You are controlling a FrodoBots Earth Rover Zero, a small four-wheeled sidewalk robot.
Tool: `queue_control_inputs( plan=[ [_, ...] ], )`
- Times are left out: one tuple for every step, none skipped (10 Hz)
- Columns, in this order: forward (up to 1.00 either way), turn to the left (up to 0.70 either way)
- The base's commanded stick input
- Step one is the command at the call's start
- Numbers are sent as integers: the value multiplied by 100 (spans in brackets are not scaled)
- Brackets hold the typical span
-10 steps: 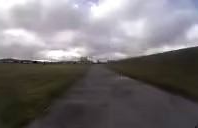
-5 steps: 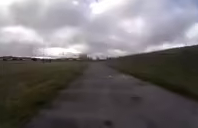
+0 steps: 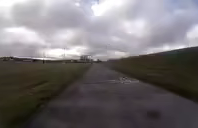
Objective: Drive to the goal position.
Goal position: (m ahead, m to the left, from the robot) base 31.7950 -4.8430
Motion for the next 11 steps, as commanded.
queue_control_inputs(
  plan=[
    [100, 0],
    [100, 0],
    [100, 0],
    [100, 0],
    [100, 0],
    [100, 0],
    [100, 0],
    [100, 0],
    [100, 0],
    [100, 0],
    [100, 0]
  ],
)
